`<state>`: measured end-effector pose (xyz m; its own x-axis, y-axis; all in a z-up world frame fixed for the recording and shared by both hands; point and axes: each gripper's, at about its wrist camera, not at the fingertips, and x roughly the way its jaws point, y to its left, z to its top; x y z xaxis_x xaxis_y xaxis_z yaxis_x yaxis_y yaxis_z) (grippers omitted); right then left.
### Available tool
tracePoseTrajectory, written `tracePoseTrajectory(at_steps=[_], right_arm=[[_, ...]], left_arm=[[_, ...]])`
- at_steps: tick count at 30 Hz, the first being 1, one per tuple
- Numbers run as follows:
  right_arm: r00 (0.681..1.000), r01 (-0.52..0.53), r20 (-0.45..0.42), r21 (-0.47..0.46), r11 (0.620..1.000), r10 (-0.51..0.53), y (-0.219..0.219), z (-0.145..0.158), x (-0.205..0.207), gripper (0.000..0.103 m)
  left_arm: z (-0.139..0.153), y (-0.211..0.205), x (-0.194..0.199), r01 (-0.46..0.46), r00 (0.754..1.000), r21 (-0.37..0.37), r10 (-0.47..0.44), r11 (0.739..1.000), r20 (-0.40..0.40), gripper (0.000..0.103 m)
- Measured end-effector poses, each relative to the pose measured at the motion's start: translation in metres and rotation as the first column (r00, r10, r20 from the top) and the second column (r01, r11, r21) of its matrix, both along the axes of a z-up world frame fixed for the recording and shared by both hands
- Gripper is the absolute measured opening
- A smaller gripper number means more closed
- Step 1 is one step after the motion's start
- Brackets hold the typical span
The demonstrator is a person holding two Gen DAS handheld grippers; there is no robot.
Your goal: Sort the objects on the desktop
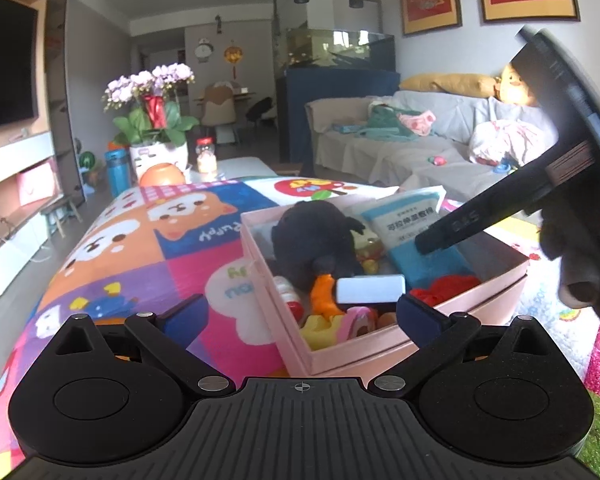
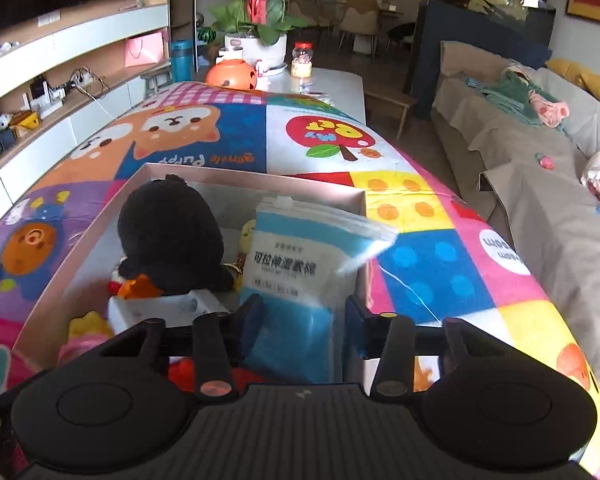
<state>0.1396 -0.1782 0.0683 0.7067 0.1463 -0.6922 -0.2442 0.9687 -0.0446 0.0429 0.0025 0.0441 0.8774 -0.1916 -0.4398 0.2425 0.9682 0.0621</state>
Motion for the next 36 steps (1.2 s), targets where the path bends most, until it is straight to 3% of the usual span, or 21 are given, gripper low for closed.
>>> tracePoseTrajectory(at_steps=[5, 8, 10, 14, 18, 20, 22, 24, 29, 32, 36], right_arm=[[0.994, -0.022, 0.107, 0.068, 0.997, 0.015, -0.013, 0.017, -0.037, 0.053], [0.992, -0.028, 0.122, 0.093, 0.995, 0.016, -0.023, 0.023, -0.056, 0.065], [0.992, -0.016, 0.124, 0.106, 0.994, 0.003, -0.031, 0.024, -0.067, 0.07], [0.994, -0.004, 0.111, 0.16, 0.987, -0.014, -0.047, 0.019, -0.089, 0.08], [0.997, 0.002, 0.074, 0.19, 0.982, -0.016, -0.055, 0.002, -0.11, 0.086], [0.998, -0.002, 0.059, 0.191, 0.981, -0.009, -0.054, -0.008, -0.123, 0.088], [0.999, -0.008, 0.049, 0.185, 0.983, -0.002, -0.051, -0.018, -0.136, 0.094], [0.999, -0.016, 0.04, 0.173, 0.985, 0.009, -0.046, -0.028, -0.146, 0.101], [1.0, -0.031, -0.002, 0.134, 0.991, 0.031, -0.029, -0.048, -0.16, 0.103], [0.999, 0.006, -0.035, 0.128, 0.992, -0.002, -0.026, -0.058, -0.164, 0.103], [0.999, 0.035, -0.024, 0.073, 0.997, -0.034, -0.024, -0.063, -0.163, 0.103]], left_arm=[[0.006, -0.002, 0.003, -0.008, 1.0, 0.033, 0.007, 0.999, 0.016, 0.103], [0.017, -0.001, 0.012, 0.016, 0.999, 0.04, -0.017, 0.999, 0.029, 0.103], [0.024, -0.002, 0.025, 0.059, 0.998, 0.062, -0.059, 0.996, -0.007, 0.103], [0.019, -0.015, 0.055, 0.162, 0.982, 0.191, -0.139, 0.968, -0.129, 0.103], [0.002, -0.022, 0.079, 0.097, 0.988, 0.308, -0.055, 0.946, -0.141, 0.103], [0.004, -0.016, 0.081, 0.072, 0.987, 0.257, -0.032, 0.964, -0.157, 0.103], [0.009, -0.012, 0.068, 0.045, 0.992, 0.227, -0.017, 0.973, -0.124, 0.103], [0.016, -0.006, 0.046, 0.026, 0.996, 0.172, -0.01, 0.985, -0.093, 0.103], [0.017, 0.004, -0.026, -0.102, 0.994, 0.047, 0.104, 0.994, -0.036, 0.103], [0.002, 0.004, -0.055, -0.162, 0.981, -0.001, 0.161, 0.987, -0.103, 0.103], [-0.02, -0.007, -0.069, -0.171, 0.97, 0.036, 0.175, 0.985, -0.172, 0.103]])
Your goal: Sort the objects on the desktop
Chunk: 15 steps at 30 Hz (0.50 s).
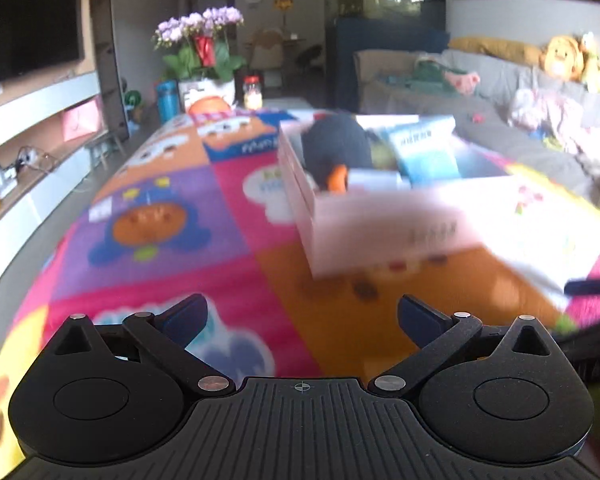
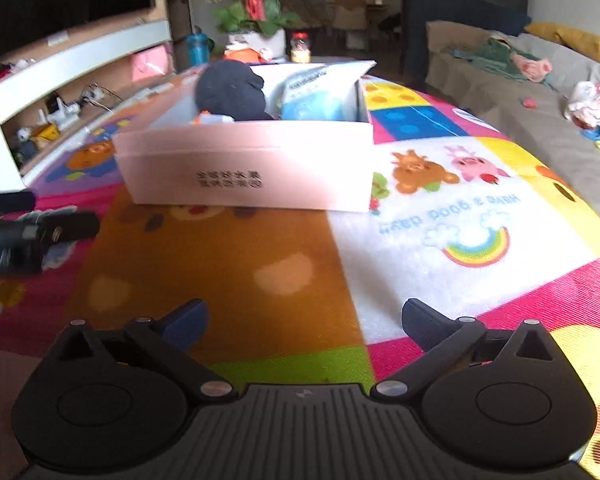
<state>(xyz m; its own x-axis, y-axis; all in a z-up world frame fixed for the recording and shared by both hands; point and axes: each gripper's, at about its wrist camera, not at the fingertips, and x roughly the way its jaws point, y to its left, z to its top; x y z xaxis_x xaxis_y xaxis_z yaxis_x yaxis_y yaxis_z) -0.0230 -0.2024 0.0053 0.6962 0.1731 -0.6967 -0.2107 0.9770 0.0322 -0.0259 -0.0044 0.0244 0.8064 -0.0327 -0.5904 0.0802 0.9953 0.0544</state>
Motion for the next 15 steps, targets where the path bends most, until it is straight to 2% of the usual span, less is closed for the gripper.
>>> tracePoseTrajectory(at_steps=[5, 7, 10, 15], right_arm=[[0.999, 0.025, 0.02, -0.024, 0.999, -0.025, 0.003, -0.003, 0.008, 0.103], [0.999, 0.028, 0.027, -0.019, 0.999, -0.027, 0.001, -0.003, 0.013, 0.103], [0.998, 0.041, 0.054, -0.007, 0.999, -0.041, -0.001, -0.005, 0.018, 0.103], [0.996, 0.048, 0.075, -0.006, 0.999, -0.047, -0.001, -0.007, 0.014, 0.103]], left_arm=[[-0.022, -0.015, 0.01, -0.042, 0.997, 0.03, 0.044, 0.999, -0.057, 0.103], [-0.024, -0.015, 0.01, -0.075, 0.996, 0.024, 0.076, 0.997, -0.051, 0.103], [-0.028, -0.008, 0.012, -0.107, 0.992, -0.035, 0.105, 0.994, -0.072, 0.103], [-0.029, -0.01, 0.01, -0.113, 0.992, -0.034, 0.11, 0.993, -0.067, 0.103]])
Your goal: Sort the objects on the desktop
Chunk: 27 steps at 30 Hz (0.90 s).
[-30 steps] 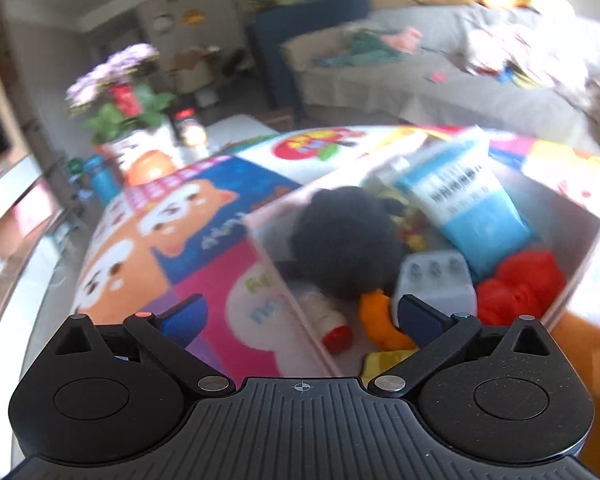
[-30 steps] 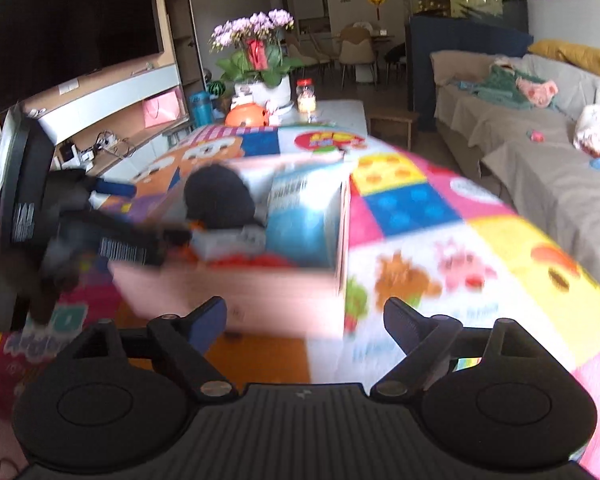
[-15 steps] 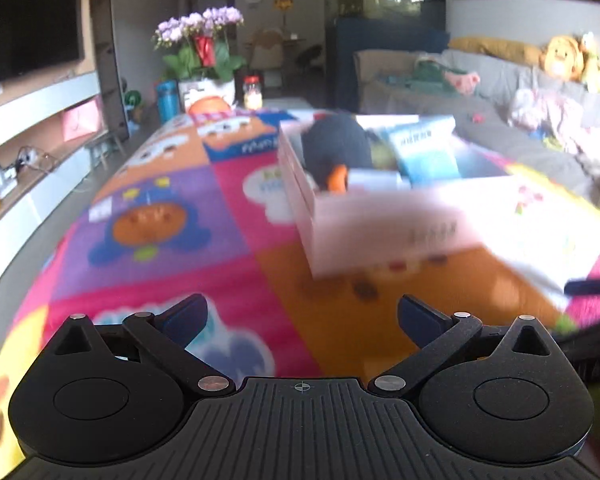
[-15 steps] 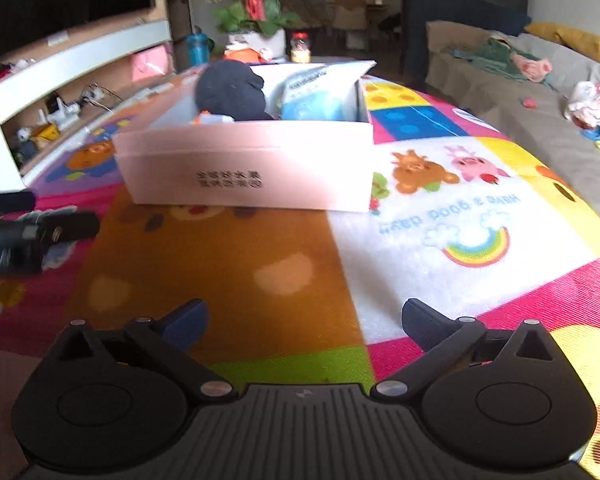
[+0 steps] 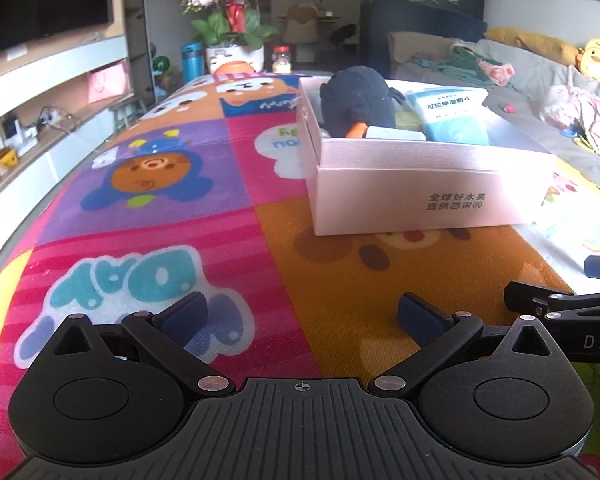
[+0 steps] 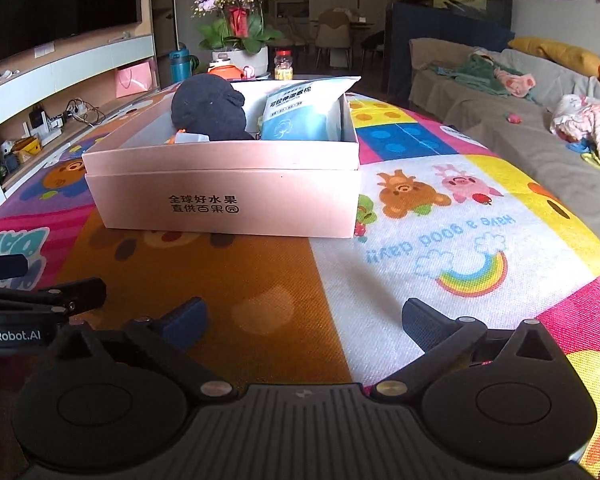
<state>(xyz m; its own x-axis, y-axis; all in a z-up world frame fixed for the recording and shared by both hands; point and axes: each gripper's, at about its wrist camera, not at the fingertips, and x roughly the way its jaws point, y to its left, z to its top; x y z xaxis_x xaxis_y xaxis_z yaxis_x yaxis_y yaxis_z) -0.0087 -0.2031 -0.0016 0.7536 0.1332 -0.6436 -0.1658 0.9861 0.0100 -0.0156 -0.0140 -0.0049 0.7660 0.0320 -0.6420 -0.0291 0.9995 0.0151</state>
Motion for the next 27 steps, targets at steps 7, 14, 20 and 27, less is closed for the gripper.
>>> tracePoseTrajectory(at_steps=[7, 14, 20, 27], right_arm=[[1.0, 0.0, 0.0, 0.003, 1.0, 0.0, 0.0, 0.0004, -0.0004, 0.103], [1.0, 0.0, 0.0, 0.003, 1.0, 0.0, -0.0005, 0.0003, -0.0006, 0.103], [1.0, 0.0, 0.001, 0.002, 1.0, 0.0, -0.0003, 0.0001, -0.0006, 0.103], [1.0, 0.0, 0.001, 0.002, 1.0, 0.0, -0.0004, 0.0, -0.0006, 0.103]], left_arm=[[0.0003, -0.002, -0.0008, 0.0, 1.0, 0.001, 0.0, 1.0, -0.002, 0.103], [0.0002, -0.0033, -0.001, -0.001, 1.0, -0.001, 0.001, 1.0, -0.002, 0.103], [0.0002, -0.0026, -0.0008, -0.001, 1.0, -0.001, 0.001, 1.0, -0.002, 0.103], [0.0003, -0.0025, -0.0008, -0.001, 1.0, -0.001, 0.001, 1.0, -0.002, 0.103]])
